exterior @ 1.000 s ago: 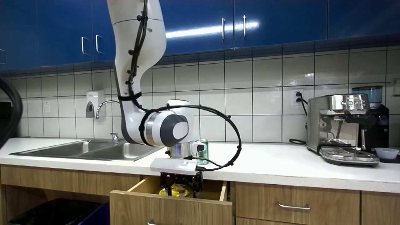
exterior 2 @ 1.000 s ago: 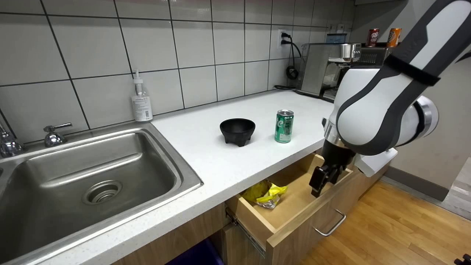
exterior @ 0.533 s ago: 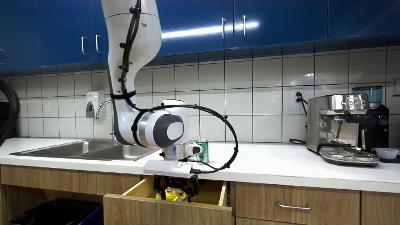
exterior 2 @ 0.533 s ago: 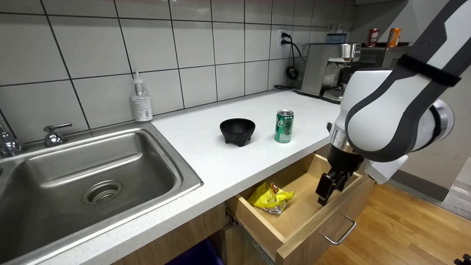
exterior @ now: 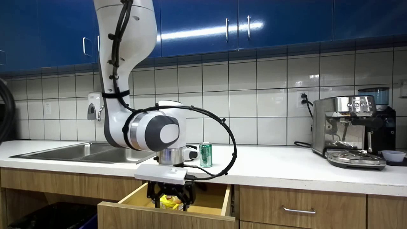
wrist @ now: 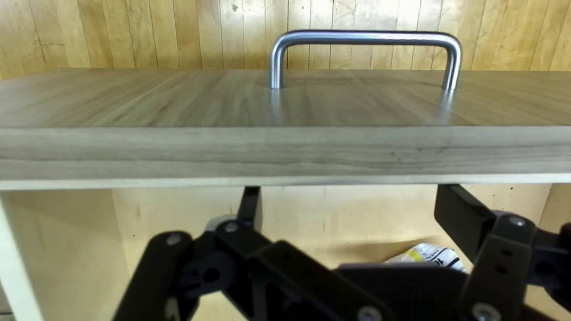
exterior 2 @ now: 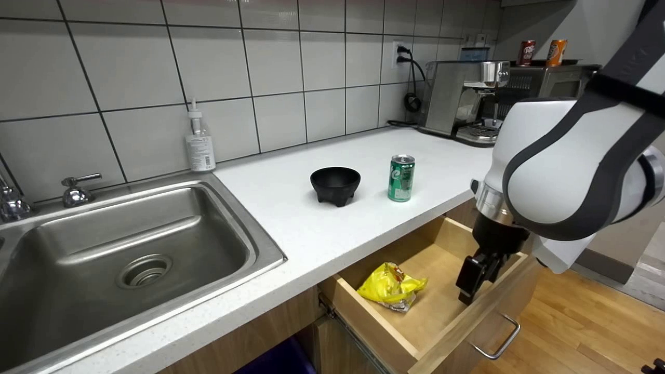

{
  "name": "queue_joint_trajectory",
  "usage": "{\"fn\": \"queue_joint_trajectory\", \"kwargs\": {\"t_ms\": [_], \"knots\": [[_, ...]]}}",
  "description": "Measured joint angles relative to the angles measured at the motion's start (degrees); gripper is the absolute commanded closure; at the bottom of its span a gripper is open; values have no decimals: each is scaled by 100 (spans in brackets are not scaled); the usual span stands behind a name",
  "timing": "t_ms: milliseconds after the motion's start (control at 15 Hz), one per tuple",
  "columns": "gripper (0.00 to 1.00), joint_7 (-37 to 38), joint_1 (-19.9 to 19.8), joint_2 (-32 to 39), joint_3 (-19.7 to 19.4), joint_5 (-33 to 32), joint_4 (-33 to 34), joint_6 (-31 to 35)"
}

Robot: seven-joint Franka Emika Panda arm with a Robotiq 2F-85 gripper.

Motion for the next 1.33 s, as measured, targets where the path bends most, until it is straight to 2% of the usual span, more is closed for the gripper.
{"fn": "queue_joint_trajectory", "kwargs": {"t_ms": [467, 1333], "knots": [[0, -9, 7, -315, 268, 254, -443, 2], [0, -11, 111, -566, 178, 252, -698, -18]]}}
